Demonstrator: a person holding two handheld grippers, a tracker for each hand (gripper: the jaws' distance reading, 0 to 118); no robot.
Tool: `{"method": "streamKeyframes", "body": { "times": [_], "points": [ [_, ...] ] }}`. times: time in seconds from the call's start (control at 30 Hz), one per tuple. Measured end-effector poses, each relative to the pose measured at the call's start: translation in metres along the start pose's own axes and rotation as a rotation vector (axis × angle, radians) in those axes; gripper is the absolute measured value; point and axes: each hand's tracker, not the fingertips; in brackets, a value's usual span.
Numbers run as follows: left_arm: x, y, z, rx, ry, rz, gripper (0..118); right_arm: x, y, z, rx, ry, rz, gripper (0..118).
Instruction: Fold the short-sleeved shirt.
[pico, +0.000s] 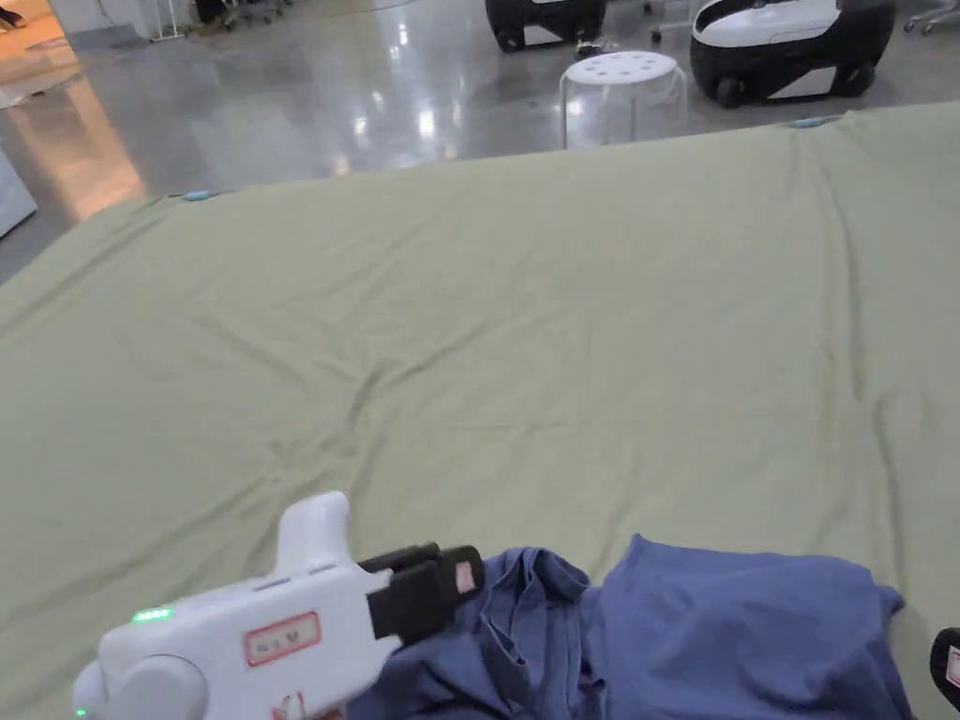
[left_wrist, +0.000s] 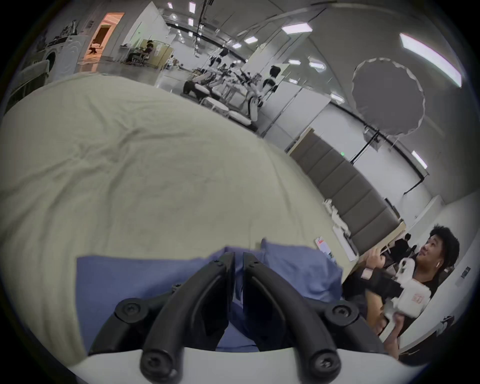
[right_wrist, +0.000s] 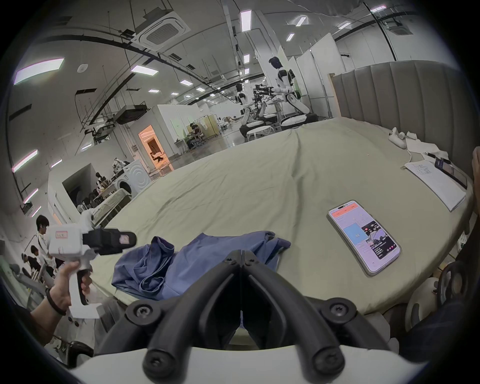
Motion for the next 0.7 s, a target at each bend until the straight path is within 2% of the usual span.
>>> {"method": "streamKeyframes", "body": {
  "times": [0.07, 0.17, 0.2, 0.3, 0.33, 0.37, 0.4, 0.43, 0.47, 0.5, 0.6, 0.7],
  "points": [
    [0.003, -0.016, -0.026, -0.095, -0.094, 0.024, 9, -0.001, 0.000, -0.001, -0.006, -0.003, 0.006, 0],
    [0.020, -0.037, -0.068, -0.200, -0.038, -0.054, 9, -0.008, 0.000, -0.002, -0.015, 0.000, 0.016, 0],
    [0.022, -0.041, -0.075, -0.195, -0.016, -0.084, 8, -0.010, 0.000, -0.001, -0.016, -0.002, 0.022, 0],
    [0.013, -0.027, -0.061, -0.163, -0.061, 0.023, 7, -0.013, -0.001, -0.001, -0.022, -0.004, 0.043, 0],
    [0.010, -0.024, -0.052, -0.142, -0.081, 0.019, 7, -0.013, -0.001, -0.001, -0.023, -0.003, 0.045, 0],
    [0.007, -0.019, -0.035, -0.109, -0.084, 0.005, 12, -0.013, -0.002, -0.003, -0.027, -0.002, 0.044, 0],
    [0.010, -0.013, -0.013, -0.054, -0.076, 0.007, 30, -0.013, -0.003, -0.006, -0.033, 0.003, 0.041, 0],
    [0.002, -0.009, 0.006, -0.016, -0.075, 0.010, 61, -0.013, -0.003, -0.007, -0.036, 0.007, 0.039, 0],
    [-0.009, -0.005, 0.026, 0.024, -0.072, 0.036, 78, -0.014, -0.003, -0.007, -0.036, 0.011, 0.037, 0],
    [-0.023, -0.003, 0.046, 0.064, -0.049, 0.070, 82, -0.016, -0.003, -0.008, -0.037, 0.020, 0.036, 0],
    [-0.076, 0.000, 0.094, 0.125, 0.019, 0.204, 82, -0.020, -0.002, -0.009, -0.044, 0.039, 0.043, 0],
    [-0.129, -0.011, 0.110, 0.127, 0.058, 0.393, 82, -0.026, -0.002, -0.010, -0.049, 0.049, 0.052, 0]
  ]
}}
